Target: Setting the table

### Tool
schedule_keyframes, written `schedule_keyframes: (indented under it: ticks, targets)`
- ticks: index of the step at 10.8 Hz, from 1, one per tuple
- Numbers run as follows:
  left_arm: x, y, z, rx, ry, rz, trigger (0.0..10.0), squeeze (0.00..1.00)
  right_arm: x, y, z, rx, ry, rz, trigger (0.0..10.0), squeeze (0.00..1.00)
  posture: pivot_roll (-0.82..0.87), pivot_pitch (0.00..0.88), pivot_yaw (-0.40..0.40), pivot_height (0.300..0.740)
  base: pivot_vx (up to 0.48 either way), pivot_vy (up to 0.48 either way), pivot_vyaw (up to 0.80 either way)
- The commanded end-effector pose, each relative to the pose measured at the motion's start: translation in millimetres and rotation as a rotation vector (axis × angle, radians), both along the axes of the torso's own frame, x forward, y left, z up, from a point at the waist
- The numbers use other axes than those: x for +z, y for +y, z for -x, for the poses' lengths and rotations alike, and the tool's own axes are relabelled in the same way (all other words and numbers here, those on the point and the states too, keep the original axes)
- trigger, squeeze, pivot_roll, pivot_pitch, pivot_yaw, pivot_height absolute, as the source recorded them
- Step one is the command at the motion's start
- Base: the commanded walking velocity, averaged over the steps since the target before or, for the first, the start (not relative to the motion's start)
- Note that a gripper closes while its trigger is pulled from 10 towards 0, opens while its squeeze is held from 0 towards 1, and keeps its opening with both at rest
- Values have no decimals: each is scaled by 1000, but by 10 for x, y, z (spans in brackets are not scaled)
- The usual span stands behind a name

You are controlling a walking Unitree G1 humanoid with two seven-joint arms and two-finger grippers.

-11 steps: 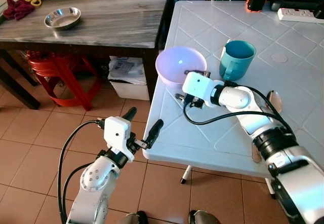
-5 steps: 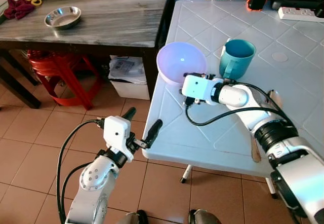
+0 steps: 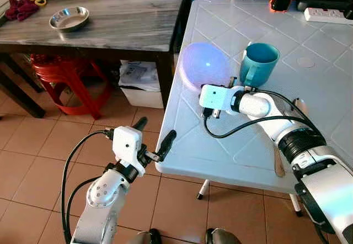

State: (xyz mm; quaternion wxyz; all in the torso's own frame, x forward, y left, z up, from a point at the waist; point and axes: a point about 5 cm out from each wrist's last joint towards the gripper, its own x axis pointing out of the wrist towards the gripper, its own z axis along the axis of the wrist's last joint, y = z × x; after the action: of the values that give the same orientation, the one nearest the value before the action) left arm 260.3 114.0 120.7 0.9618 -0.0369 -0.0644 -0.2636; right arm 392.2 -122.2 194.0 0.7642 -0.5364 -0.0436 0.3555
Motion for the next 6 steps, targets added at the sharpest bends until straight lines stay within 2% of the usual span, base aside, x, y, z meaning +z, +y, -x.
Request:
schedule_keyframes:
  ticks: [1,4,6]
  targets:
    - [-2,16,15,-20,-3,-18,10000,0,80,40,-13,27,-24,13,0,0,-96,190,81,740,0,0,0]
    - [11,23,2,-23,-11,-20,10000,0,183,38,-12,40,-67,-26,0,0,-100,178,85,740,0,0,0]
    - [1,11,-32,-24,-9,-19,10000,0,278,82,15,63,-80,-109,0,0,-104,169,85,740,0,0,0]
